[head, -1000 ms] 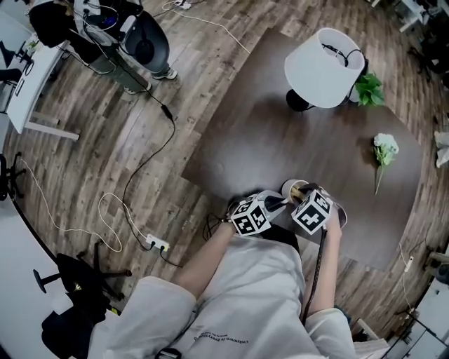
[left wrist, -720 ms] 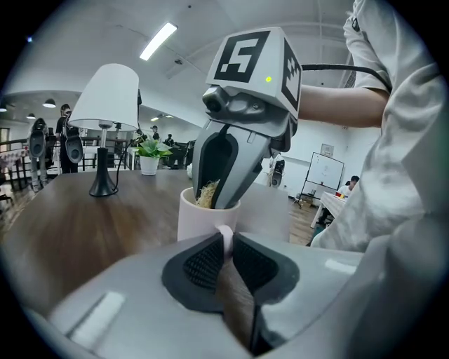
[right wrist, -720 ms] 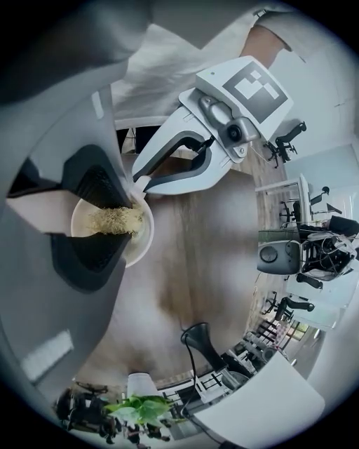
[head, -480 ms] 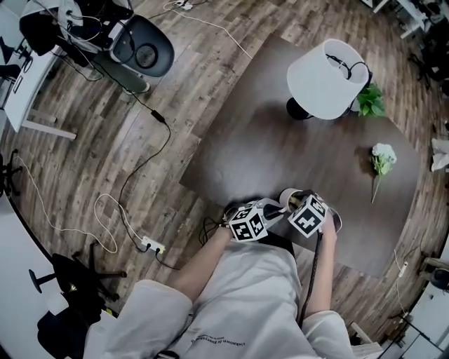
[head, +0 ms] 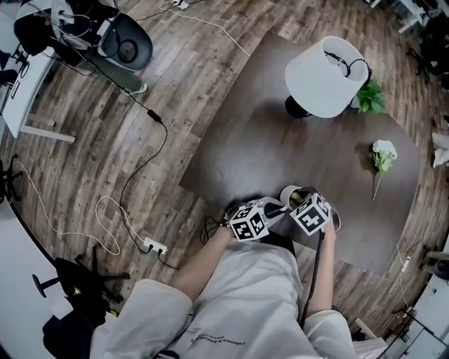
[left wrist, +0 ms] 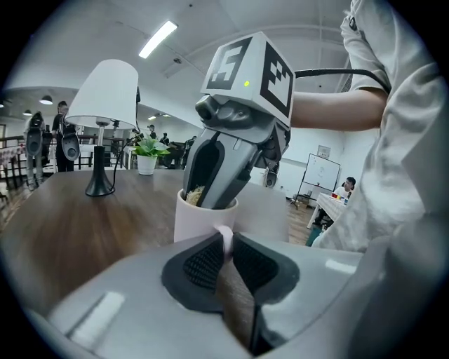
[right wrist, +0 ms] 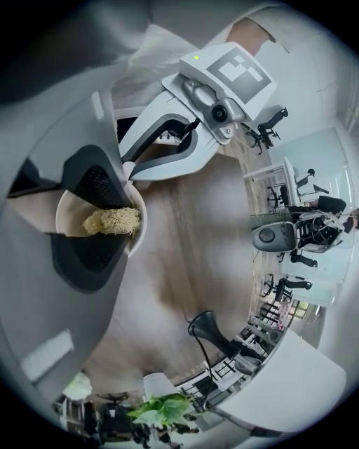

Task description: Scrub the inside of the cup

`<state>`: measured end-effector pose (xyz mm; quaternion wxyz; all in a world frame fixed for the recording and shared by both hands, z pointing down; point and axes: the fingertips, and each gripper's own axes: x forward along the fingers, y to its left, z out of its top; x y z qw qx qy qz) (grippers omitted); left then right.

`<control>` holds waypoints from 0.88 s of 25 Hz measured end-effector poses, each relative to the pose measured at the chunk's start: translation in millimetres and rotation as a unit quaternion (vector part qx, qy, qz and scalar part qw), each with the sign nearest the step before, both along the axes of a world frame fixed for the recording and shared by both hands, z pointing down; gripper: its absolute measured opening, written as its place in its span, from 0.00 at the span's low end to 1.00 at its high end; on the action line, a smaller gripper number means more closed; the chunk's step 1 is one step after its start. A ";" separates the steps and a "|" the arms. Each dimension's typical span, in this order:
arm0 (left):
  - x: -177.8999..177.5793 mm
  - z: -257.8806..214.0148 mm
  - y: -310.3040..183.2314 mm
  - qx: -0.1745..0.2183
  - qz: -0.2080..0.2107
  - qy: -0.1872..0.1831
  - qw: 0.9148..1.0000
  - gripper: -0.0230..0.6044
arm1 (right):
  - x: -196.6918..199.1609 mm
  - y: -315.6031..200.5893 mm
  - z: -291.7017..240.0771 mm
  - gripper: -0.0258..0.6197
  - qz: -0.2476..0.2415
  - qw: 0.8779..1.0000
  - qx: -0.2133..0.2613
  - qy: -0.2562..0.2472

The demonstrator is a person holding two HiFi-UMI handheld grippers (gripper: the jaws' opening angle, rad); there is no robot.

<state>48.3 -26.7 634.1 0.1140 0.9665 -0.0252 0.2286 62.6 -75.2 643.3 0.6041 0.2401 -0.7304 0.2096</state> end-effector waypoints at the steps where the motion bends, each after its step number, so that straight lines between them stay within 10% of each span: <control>1: -0.4 0.3 0.2 -0.001 -0.002 0.001 1.000 0.11 | 0.2 -0.4 0.3 0.23 0.011 1.000 0.005 -0.006; 12: 5.6 -2.1 -6.9 -0.011 -0.018 0.008 1.000 0.11 | 6.4 -22.4 -6.6 0.23 0.151 0.983 0.100 -0.033; 22: 2.8 -2.3 -1.6 -0.012 -0.027 0.011 0.999 0.10 | 12.8 -23.9 -11.7 0.23 0.123 0.980 0.142 0.059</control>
